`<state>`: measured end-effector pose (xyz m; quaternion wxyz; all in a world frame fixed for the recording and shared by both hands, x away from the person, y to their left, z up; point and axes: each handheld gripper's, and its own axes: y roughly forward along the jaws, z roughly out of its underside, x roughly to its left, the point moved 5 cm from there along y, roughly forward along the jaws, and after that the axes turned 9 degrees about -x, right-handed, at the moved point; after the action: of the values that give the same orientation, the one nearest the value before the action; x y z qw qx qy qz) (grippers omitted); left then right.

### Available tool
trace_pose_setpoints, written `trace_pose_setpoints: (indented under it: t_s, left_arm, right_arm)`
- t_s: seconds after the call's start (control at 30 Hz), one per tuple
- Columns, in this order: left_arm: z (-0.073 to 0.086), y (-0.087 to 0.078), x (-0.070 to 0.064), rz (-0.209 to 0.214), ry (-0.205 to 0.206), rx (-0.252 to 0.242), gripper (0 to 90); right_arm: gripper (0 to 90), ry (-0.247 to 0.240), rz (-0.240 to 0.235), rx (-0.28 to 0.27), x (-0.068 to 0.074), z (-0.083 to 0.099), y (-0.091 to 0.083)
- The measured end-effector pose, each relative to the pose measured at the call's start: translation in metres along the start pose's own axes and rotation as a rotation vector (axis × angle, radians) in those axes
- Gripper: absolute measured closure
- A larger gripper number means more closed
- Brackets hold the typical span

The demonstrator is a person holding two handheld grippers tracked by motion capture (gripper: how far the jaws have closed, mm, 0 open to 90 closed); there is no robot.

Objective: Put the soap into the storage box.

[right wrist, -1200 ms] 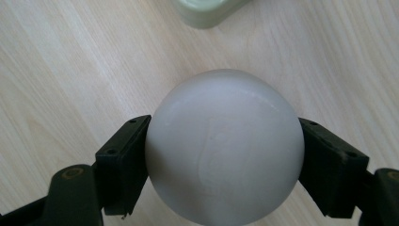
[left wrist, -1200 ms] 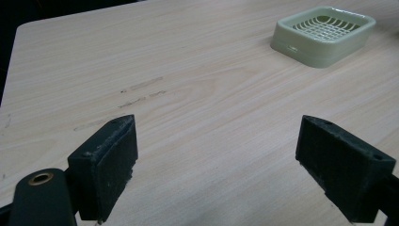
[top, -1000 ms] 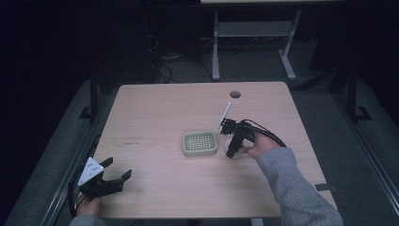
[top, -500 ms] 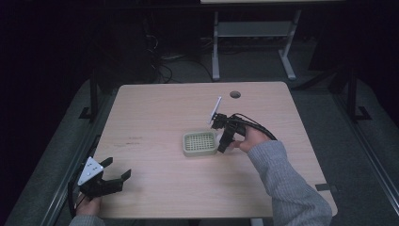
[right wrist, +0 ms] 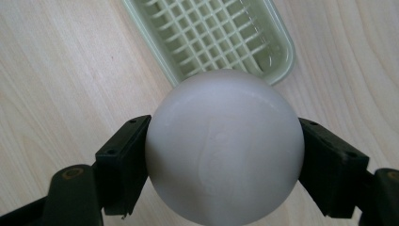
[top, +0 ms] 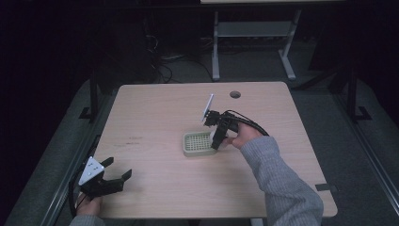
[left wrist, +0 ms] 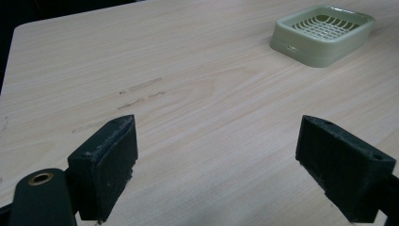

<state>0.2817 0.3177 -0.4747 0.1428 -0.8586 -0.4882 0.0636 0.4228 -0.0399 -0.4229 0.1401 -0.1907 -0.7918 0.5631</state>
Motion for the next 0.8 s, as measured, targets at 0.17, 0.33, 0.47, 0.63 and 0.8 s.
trace_pose_setpoints:
  t_s: [0.17, 0.33, 0.47, 0.63, 0.8]
  left_arm:
    - [0.0, 0.0, 0.0, 0.0, -0.002, -0.002, 12.9]
    - [0.0, -0.001, 0.001, -0.005, -0.003, -0.003, 12.9]
    - [0.0, -0.001, 0.001, -0.006, -0.001, -0.001, 12.9]
    - [-0.001, 0.001, -0.001, -0.001, 0.005, 0.002, 12.9]
    - [-0.001, 0.002, -0.002, 0.001, 0.01, -0.001, 12.9]
  right_arm:
    - [23.6, -0.012, -0.002, 0.005, 0.0, -0.008, 0.004]
    - [23.5, -0.023, -0.006, 0.005, 0.002, -0.018, 0.006]
    - [23.5, -0.03, -0.005, 0.003, 0.003, -0.023, 0.008]
    - [23.5, -0.038, -0.012, 0.006, 0.005, -0.028, 0.013]
    - [23.5, -0.038, -0.018, 0.005, 0.005, -0.033, 0.018]
